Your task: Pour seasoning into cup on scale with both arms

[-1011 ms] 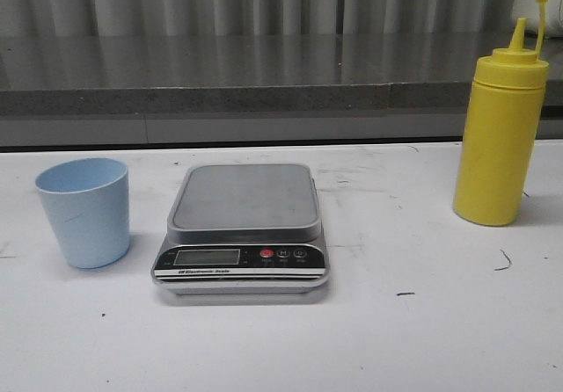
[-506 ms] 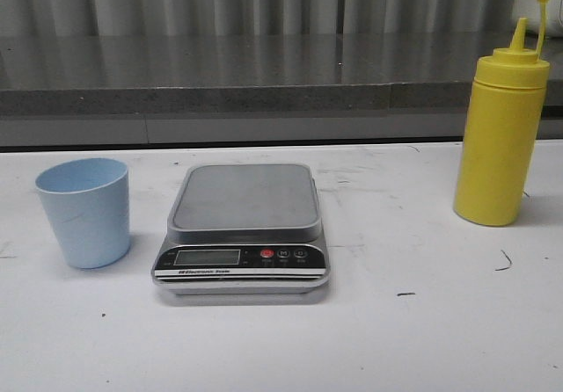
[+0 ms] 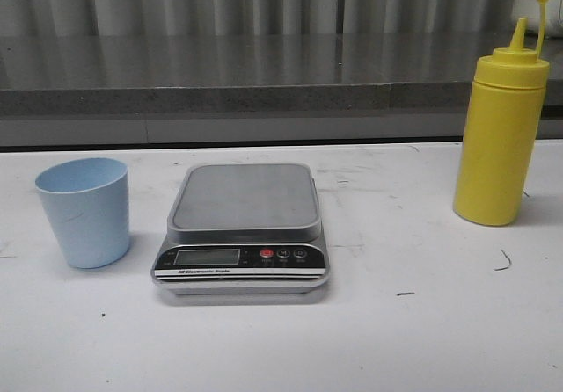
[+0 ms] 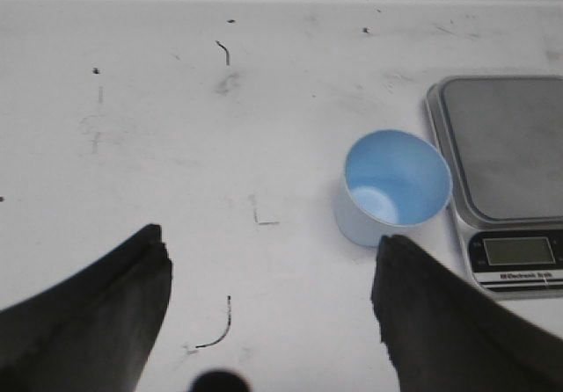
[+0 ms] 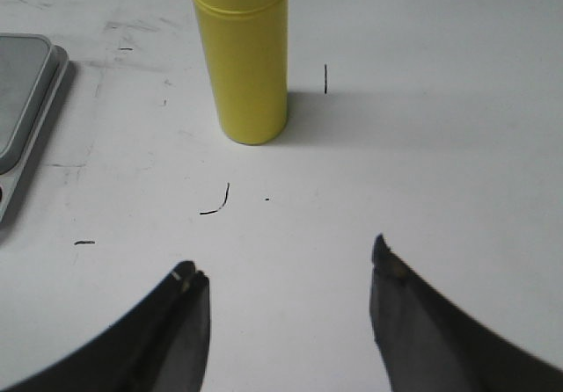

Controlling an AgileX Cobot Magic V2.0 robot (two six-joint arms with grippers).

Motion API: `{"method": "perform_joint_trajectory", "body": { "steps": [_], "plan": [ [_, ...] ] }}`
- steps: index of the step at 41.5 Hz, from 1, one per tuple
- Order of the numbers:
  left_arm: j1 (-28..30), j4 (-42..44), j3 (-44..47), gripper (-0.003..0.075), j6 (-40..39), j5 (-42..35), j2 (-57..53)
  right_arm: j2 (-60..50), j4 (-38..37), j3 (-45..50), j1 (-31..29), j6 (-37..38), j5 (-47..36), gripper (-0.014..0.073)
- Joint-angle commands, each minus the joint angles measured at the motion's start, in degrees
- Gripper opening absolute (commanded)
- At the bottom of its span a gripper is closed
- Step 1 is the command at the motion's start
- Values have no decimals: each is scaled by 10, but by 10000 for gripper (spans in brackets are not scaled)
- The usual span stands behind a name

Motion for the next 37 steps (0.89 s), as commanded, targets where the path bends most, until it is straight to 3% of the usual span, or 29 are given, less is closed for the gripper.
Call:
{"method": "perform_joint_trajectory", "body": {
  "steps": [1,21,37],
  "plan": [
    [-28,-6,-46,481,1,-13,39,6,-3,-18,1,-4,-43,434],
    [-59,-10,-188,481,1,60,292,6,-3,-18,1,-4,-43,434],
    [-59,-2,-263,481,1,62,426,6,-3,-18,1,-4,-43,434]
  ]
}}
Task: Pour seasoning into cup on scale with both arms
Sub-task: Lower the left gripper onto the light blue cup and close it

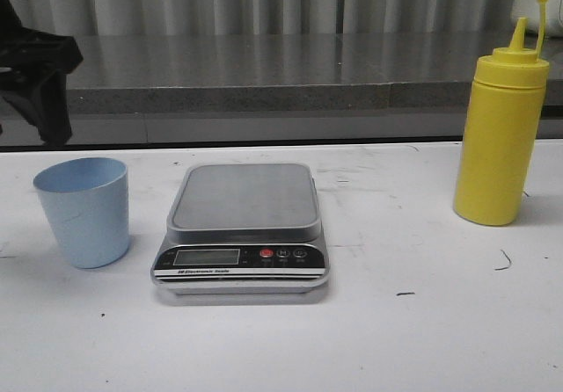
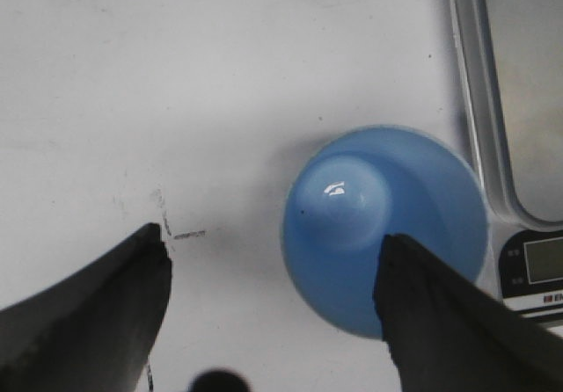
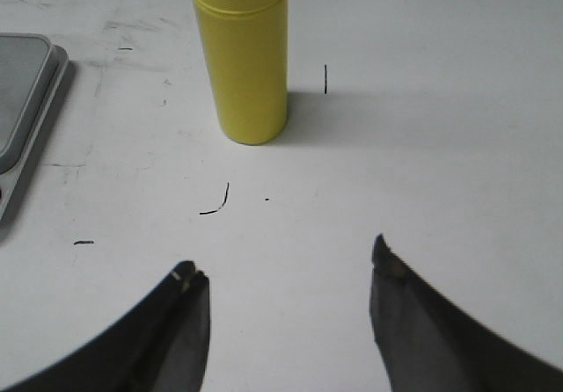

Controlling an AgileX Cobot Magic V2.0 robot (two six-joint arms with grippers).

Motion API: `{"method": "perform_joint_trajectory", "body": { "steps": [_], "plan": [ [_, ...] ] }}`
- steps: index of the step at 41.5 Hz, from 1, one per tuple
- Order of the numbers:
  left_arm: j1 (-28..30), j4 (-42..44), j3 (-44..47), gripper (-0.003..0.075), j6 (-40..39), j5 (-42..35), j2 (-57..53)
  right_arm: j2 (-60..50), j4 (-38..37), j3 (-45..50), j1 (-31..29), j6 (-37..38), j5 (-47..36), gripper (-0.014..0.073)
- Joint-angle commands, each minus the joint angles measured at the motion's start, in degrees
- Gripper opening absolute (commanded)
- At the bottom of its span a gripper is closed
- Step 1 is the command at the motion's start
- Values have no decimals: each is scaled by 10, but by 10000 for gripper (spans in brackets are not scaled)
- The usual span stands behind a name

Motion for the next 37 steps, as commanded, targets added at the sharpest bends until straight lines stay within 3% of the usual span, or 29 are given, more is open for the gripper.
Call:
{"method": "perform_joint_trajectory", "body": {
  "steps": [1,12,25,37],
  "plan": [
    [-4,0,-28,481,1,-15,3,6,-3,-18,1,-4,-43,434],
    [-4,0,-39,452,1,-17,55,6,-3,-18,1,-4,-43,434],
    [-4,-5,-39,155,1,-17,61,6,-3,-18,1,-4,-43,434],
    [-4,-9,-48,-14,1,-3,61,6,-3,-18,1,-4,-43,434]
  ]
}}
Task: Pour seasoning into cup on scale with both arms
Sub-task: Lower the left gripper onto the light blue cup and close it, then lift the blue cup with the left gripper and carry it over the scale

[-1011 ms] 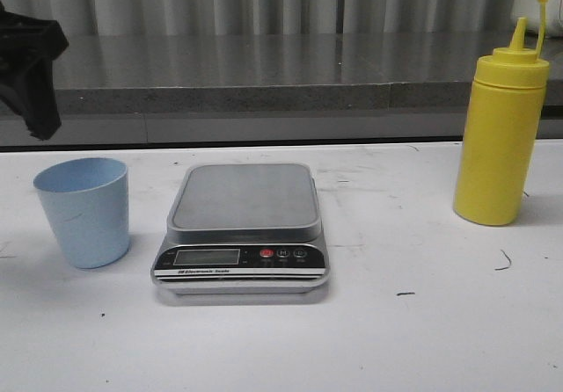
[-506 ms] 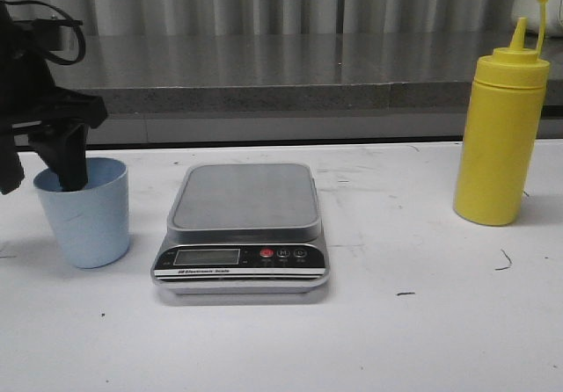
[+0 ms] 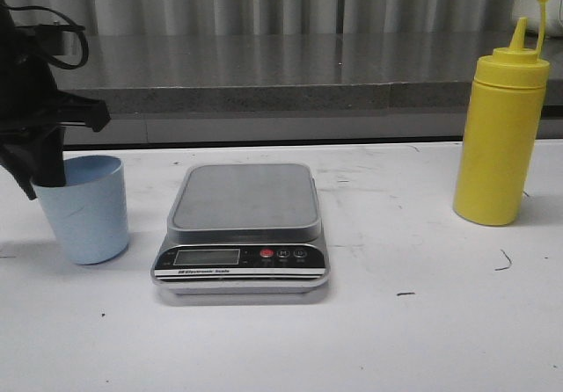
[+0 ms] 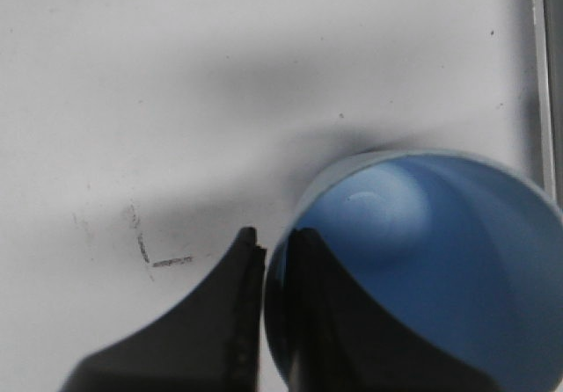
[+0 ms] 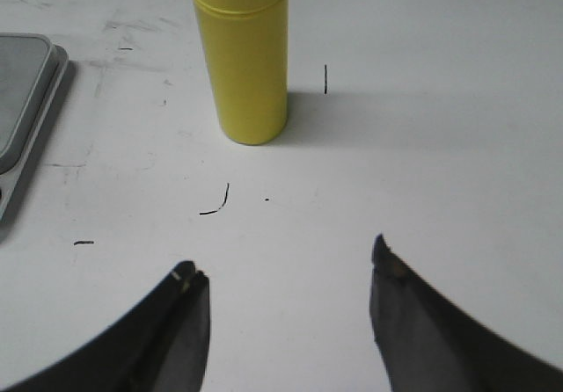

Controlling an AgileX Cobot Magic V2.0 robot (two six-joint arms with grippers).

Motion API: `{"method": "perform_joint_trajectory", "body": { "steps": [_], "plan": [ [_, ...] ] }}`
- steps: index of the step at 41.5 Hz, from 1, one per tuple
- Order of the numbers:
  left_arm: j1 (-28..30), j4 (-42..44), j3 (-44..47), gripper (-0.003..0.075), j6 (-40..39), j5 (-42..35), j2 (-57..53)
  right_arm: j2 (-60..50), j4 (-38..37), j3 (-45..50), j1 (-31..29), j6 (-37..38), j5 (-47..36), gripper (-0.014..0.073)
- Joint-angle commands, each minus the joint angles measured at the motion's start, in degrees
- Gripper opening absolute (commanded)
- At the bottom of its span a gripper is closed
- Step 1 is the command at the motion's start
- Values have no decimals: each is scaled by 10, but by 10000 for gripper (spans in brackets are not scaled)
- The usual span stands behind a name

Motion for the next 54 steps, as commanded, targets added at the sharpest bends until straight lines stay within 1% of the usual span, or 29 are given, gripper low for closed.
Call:
{"method": "perform_joint_trajectory", "body": {
  "steps": [1,8,14,19,25,34,41,48,54],
  "plan": [
    [-4,-7,-28,-20,1,5,-24,6,-3,-18,1,-4,-43,434],
    [-4,-13,-90,-20,1,76,-24,6,-3,-18,1,-4,-43,434],
    [-4,-49,-159,-20,1,124,-24,6,-3,-18,1,-4,-43,434],
    [-6,-98,-200,-20,1,126,-24,6,-3,-18,1,-4,-43,434],
    [-30,-104,-226,-20,1,125,-24,6,-3,-18,1,-4,-43,434],
    [-97,-63,-236,-20,-12,96,-14,6,-3,-18,1,-4,-43,434],
    [-139,-34,-292,-20,-41,135,36,6,-3,-18,1,-4,-43,434],
    [-158,-26,-347,-20,-41,149,88,6,-3,-18,1,-4,-43,434],
    [-157,-25,-362,-20,-41,141,114,6,-3,-18,1,-4,-43,434]
  ]
}}
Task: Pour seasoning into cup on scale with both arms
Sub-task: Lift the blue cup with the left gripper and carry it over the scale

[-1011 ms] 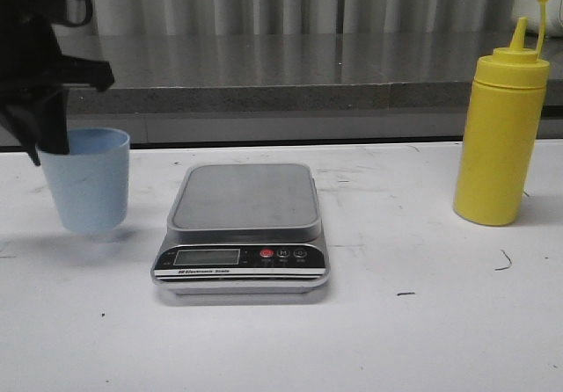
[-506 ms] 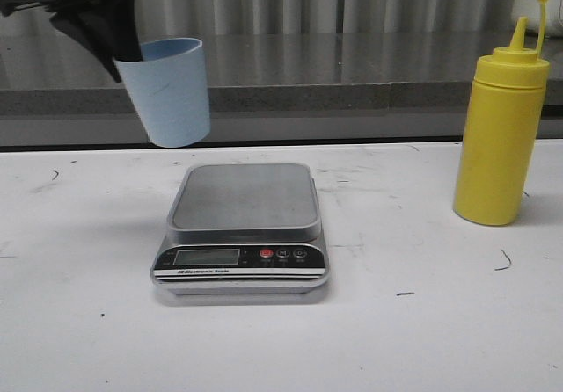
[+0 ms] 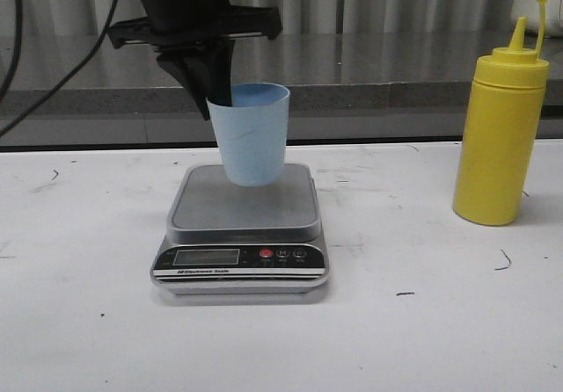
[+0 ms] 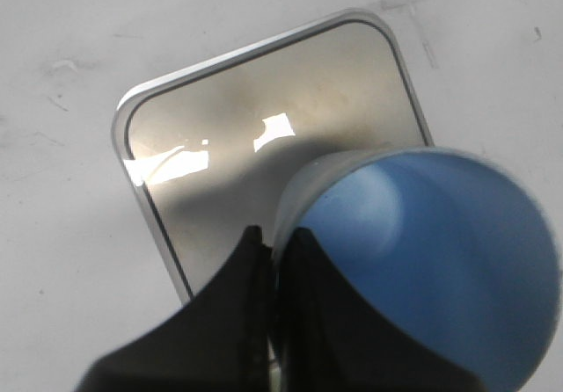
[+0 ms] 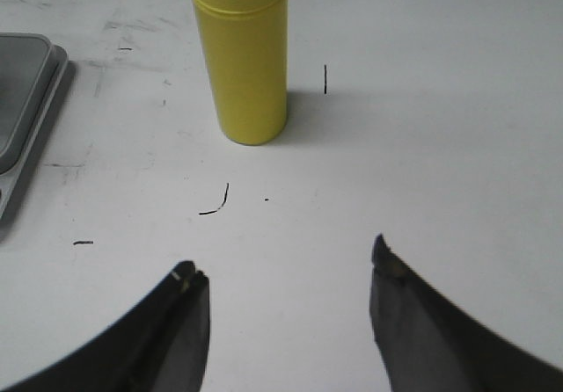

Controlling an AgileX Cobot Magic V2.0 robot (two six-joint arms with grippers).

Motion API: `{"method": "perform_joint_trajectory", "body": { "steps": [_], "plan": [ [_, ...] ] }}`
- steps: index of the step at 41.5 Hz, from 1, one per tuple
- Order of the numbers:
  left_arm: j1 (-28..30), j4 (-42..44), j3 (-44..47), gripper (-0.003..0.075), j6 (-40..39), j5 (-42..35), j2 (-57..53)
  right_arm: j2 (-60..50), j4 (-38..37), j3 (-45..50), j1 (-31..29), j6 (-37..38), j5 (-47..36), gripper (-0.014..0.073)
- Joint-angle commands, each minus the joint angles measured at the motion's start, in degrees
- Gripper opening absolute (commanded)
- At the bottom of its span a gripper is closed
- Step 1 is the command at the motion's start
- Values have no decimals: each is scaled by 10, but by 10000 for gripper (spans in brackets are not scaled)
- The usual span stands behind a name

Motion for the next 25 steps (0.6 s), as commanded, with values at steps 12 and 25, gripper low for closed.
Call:
{"method": "perform_joint_trajectory", "body": {
  "steps": [12,25],
  "plan": [
    [-3,9,-24,-20,-8,-21,-11,6,-3,-18,1,-4,-43,434],
    [-3,9,-25,225,-4,-21,-11,6,-3,-18,1,-4,-43,434]
  ]
}}
